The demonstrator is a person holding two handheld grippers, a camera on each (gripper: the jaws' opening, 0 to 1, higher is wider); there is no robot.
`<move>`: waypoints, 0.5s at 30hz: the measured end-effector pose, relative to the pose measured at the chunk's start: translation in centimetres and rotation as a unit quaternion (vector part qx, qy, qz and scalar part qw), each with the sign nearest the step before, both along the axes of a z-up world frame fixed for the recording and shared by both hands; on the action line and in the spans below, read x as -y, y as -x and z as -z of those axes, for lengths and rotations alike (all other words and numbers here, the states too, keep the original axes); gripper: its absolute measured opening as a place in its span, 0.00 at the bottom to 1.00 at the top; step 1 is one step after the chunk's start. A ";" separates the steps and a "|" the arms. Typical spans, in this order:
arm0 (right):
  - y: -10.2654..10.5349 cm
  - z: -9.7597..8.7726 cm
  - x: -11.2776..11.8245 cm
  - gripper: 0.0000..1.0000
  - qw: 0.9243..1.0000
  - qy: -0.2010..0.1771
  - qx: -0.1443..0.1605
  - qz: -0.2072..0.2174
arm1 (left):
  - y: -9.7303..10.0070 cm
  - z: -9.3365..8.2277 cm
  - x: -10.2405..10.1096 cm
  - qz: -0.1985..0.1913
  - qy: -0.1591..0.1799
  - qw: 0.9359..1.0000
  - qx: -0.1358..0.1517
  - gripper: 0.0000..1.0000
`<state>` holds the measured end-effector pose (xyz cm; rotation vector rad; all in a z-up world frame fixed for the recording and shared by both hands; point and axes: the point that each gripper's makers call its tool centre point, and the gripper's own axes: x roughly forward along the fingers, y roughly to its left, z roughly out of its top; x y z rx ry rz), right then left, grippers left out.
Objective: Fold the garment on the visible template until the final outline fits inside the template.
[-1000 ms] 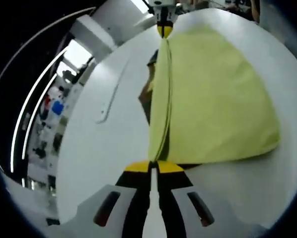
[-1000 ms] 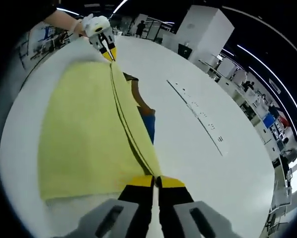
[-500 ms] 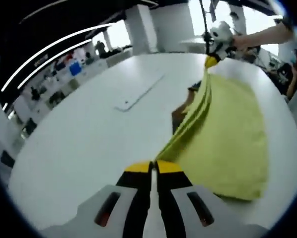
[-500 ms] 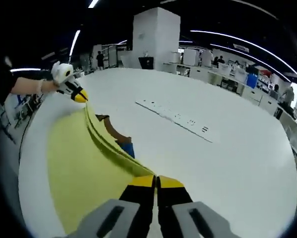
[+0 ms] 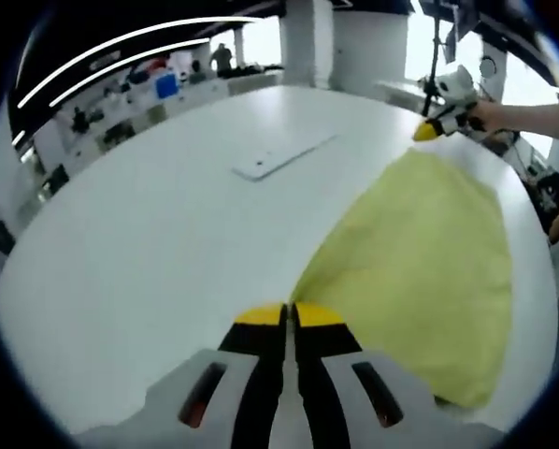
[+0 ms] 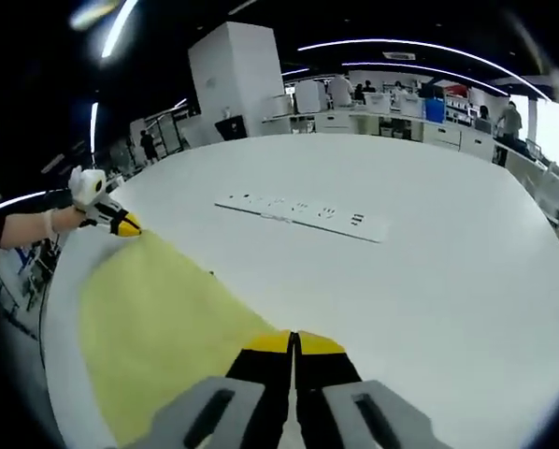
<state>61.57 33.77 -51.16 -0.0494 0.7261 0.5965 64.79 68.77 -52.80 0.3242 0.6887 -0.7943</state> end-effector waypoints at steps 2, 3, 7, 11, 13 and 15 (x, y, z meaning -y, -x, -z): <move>-0.1 0.0 0.2 0.00 1.000 0.000 0.000 0.001 | 0.0 -0.1 0.2 -0.001 0.002 1.000 0.000 0.00; -0.1 0.0 0.2 0.00 1.000 0.001 0.000 0.001 | 0.1 -0.2 0.3 0.003 -0.001 1.000 0.003 0.00; -0.5 -0.3 0.3 0.00 1.000 -0.002 0.002 -0.003 | 0.2 -0.5 0.3 0.011 -0.007 1.000 0.017 0.01; -0.4 -0.8 0.2 0.00 1.000 -0.001 0.020 -0.016 | -0.3 -0.9 -0.3 0.002 0.005 1.000 0.026 0.08; -0.2 -1.2 0.0 0.01 1.000 -0.008 0.022 -0.017 | -0.2 -1.5 -0.6 -0.006 0.014 1.000 0.027 0.21; 0.2 -1.3 -0.3 0.11 0.999 -0.012 0.027 -0.020 | 0.3 -2.2 -0.5 -0.004 0.023 0.999 0.037 0.29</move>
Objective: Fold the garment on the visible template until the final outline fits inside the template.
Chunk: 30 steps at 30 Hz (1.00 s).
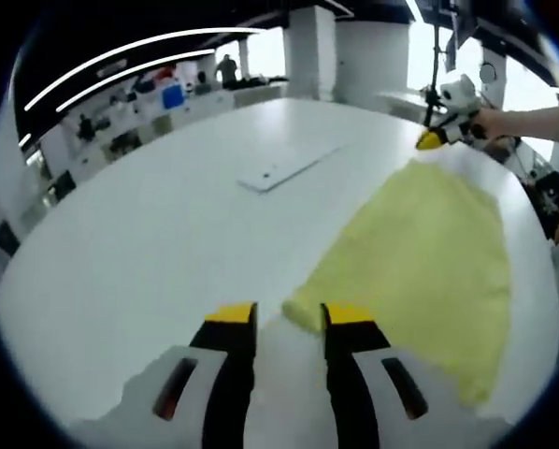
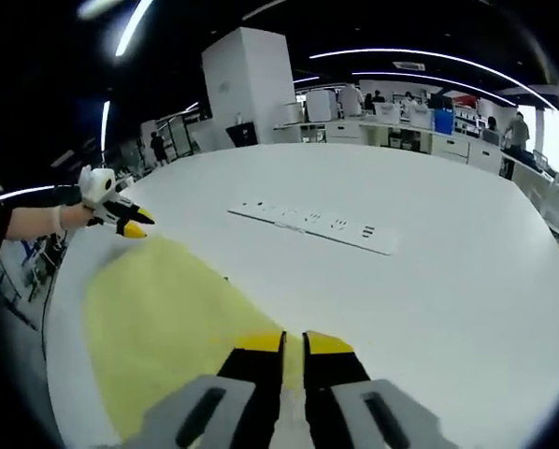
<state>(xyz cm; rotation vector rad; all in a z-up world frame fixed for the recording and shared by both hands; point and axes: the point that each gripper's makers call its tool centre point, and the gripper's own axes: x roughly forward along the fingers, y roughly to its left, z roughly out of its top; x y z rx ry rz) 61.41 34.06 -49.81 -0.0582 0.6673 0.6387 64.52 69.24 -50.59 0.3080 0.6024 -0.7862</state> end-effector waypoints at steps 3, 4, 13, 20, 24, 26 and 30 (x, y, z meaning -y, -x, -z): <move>-0.3 0.0 -0.1 0.30 1.000 0.002 0.008 -0.003 | 0.5 -0.6 0.2 0.008 0.018 1.000 -0.003 0.35; -0.2 -0.1 -0.2 0.35 1.000 0.001 0.014 -0.006 | 0.7 -0.9 0.1 0.010 0.026 1.000 -0.006 0.37; 1.1 -0.7 -0.8 0.53 0.999 0.003 0.029 -0.019 | 3.1 -1.7 0.3 0.018 0.051 0.998 -0.009 0.52; 2.1 -1.9 -0.4 0.54 0.999 0.000 0.030 -0.022 | 4.5 -2.2 0.6 0.026 0.058 0.998 -0.016 0.56; 2.7 -2.6 -0.2 0.54 0.999 0.001 0.034 -0.023 | 6.4 -3.2 1.9 0.027 0.060 0.998 -0.013 0.55; 3.4 -3.1 -0.1 0.54 0.999 -0.001 0.036 -0.022 | 7.4 -3.8 2.3 0.028 0.064 0.997 -0.013 0.55; 4.1 -3.7 0.2 0.53 0.999 0.001 0.038 -0.022 | 8.3 -4.3 2.3 0.029 0.067 0.997 -0.015 0.54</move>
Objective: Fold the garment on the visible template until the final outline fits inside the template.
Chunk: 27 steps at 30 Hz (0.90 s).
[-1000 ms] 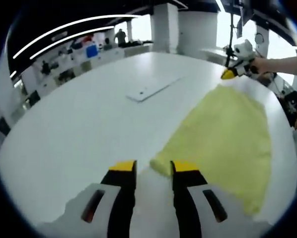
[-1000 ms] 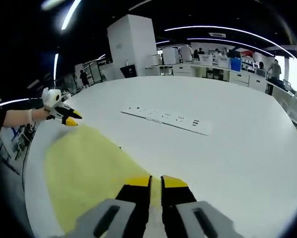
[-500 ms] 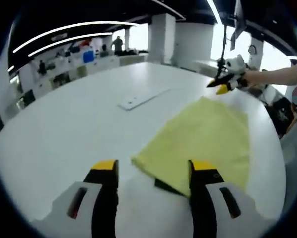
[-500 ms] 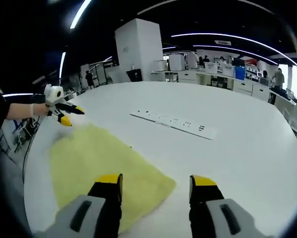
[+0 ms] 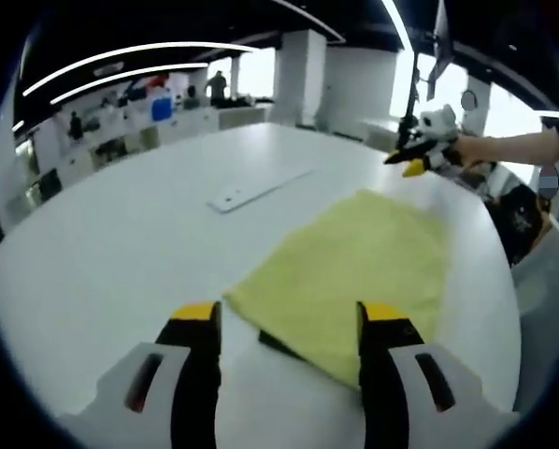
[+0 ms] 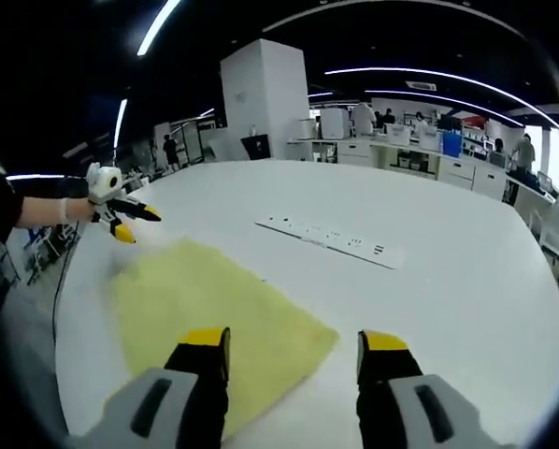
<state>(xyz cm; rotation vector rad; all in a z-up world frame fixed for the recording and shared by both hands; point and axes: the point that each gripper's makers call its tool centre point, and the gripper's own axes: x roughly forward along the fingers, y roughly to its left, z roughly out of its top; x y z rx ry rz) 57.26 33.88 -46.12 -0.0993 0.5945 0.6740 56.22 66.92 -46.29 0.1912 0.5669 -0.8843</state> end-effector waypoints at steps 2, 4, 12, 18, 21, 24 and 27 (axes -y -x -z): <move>0.7 -0.4 0.0 0.53 1.000 -0.003 0.001 0.000 | 0.7 -0.1 -0.1 0.000 0.003 1.000 -0.002 0.54; 1.0 -0.5 0.1 0.53 1.000 -0.003 0.003 -0.001 | 1.5 -0.2 -0.1 0.004 0.005 1.000 -0.002 0.53; 4.6 -0.7 -0.3 0.52 1.000 -0.009 0.003 -0.006 | 2.5 0.2 -2.0 -0.004 0.019 1.000 -0.009 0.49; 6.3 -0.2 -0.7 0.49 1.000 -0.010 0.000 -0.013 | 4.9 0.7 -2.5 -0.017 0.033 0.999 -0.019 0.46; 7.3 -0.1 -0.9 0.48 1.000 -0.013 -0.003 -0.013 | 5.8 1.3 -3.2 -0.020 0.037 0.999 -0.026 0.45; 8.4 0.1 -1.0 0.47 1.000 -0.012 -0.006 -0.012 | 6.6 2.0 -4.1 -0.020 0.035 0.999 -0.033 0.44; 9.5 0.2 -0.8 0.46 1.000 -0.016 -0.010 -0.009 | 7.8 2.2 -4.3 -0.023 0.035 0.998 -0.038 0.42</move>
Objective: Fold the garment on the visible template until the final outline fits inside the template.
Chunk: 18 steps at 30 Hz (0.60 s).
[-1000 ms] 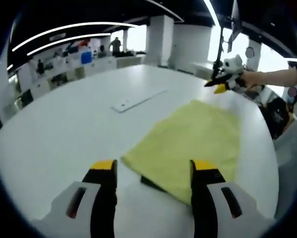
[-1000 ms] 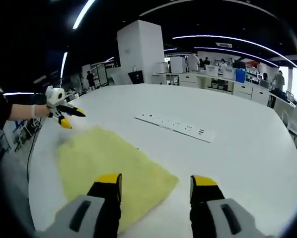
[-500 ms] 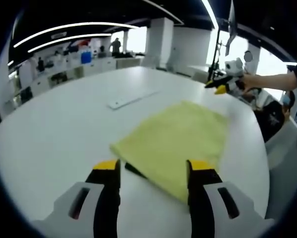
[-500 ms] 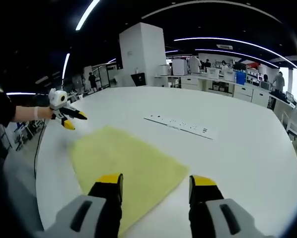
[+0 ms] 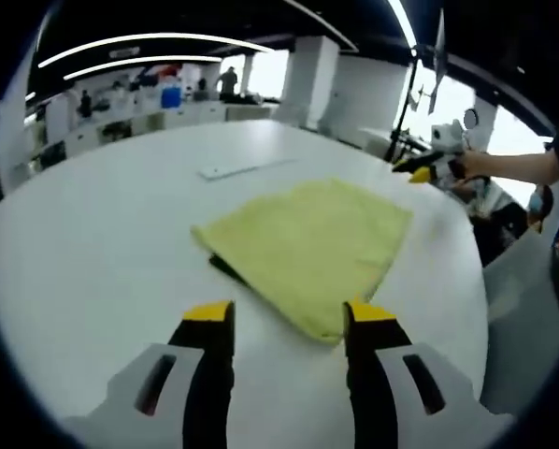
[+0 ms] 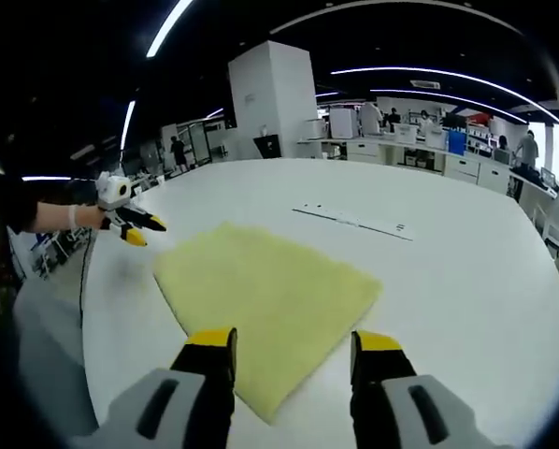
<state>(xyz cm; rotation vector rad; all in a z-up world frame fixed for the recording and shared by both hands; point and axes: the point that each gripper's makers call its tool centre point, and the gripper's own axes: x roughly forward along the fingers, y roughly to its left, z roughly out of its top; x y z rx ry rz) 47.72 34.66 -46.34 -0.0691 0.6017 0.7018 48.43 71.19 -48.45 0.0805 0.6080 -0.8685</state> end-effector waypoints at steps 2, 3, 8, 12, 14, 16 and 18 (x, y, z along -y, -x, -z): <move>0.6 0.2 0.2 0.45 1.000 -0.001 -0.002 0.003 | 0.8 0.0 0.3 0.000 0.002 1.000 -0.003 0.40; 0.9 0.2 0.3 0.45 1.000 -0.002 -0.002 0.004 | 1.0 0.1 0.3 0.001 0.002 1.000 -0.005 0.39; 2.6 0.6 0.6 0.43 1.000 -0.006 -0.007 0.012 | 2.7 0.9 0.6 0.004 0.000 1.000 -0.016 0.37; 3.6 1.1 1.2 0.42 1.000 -0.006 -0.013 0.021 | 3.5 1.7 1.0 0.008 0.001 1.000 -0.027 0.32; 4.0 1.5 1.5 0.41 1.000 -0.006 -0.014 0.022 | 3.9 2.0 1.3 0.010 -0.005 1.000 -0.028 0.30; 4.5 1.7 1.5 0.39 1.000 -0.008 -0.016 0.025 | 4.0 2.3 1.6 0.006 0.000 0.999 -0.032 0.26; 4.9 1.8 1.4 0.37 0.999 -0.010 -0.018 0.029 | 4.0 2.5 1.8 0.001 0.003 0.999 -0.037 0.24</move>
